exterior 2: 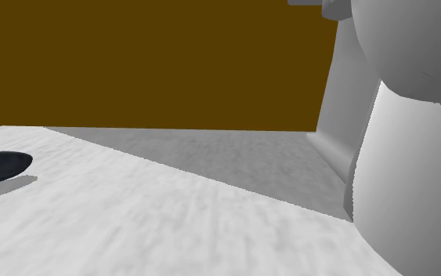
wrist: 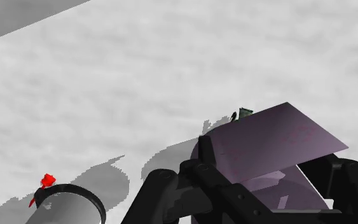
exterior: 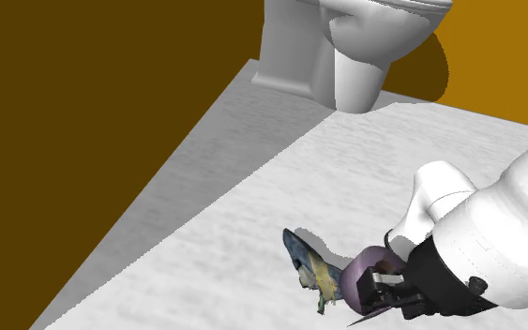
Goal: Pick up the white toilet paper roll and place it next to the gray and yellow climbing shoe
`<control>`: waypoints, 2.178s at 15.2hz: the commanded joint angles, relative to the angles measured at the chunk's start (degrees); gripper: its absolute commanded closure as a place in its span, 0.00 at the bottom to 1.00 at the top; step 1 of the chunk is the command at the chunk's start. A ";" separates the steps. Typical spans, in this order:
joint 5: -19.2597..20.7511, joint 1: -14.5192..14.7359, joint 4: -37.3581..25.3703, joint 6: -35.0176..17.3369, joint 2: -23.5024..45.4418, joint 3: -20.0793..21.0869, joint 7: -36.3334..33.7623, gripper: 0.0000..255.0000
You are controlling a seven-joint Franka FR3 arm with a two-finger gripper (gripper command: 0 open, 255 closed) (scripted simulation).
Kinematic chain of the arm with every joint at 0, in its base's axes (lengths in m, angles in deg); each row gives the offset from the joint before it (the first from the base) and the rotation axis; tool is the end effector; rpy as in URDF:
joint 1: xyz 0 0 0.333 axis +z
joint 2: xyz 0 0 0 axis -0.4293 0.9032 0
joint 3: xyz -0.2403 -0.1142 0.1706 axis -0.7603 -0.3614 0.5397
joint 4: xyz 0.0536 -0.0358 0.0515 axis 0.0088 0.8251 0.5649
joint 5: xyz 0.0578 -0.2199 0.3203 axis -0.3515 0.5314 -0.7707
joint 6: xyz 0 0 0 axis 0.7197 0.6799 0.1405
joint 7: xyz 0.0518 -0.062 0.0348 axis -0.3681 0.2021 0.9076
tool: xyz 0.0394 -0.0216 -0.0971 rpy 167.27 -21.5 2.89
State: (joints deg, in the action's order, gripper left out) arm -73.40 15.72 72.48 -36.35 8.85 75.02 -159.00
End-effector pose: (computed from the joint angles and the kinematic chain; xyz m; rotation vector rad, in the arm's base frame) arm 0.0335 0.3426 0.5073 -2.8454 1.3121 -0.0162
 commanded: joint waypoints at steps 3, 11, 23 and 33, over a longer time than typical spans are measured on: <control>-2.65 0.17 -3.94 -1.33 3.49 6.22 -5.77 1.00; -4.93 -0.89 -6.86 -5.37 8.14 14.23 -11.53 1.00; -7.69 -1.27 -0.06 -14.92 10.47 19.36 -11.07 1.00; -9.64 -2.96 4.37 -23.85 14.54 25.05 -11.02 1.00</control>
State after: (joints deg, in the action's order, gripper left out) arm -82.87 13.09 76.41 -59.04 22.79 99.35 -170.05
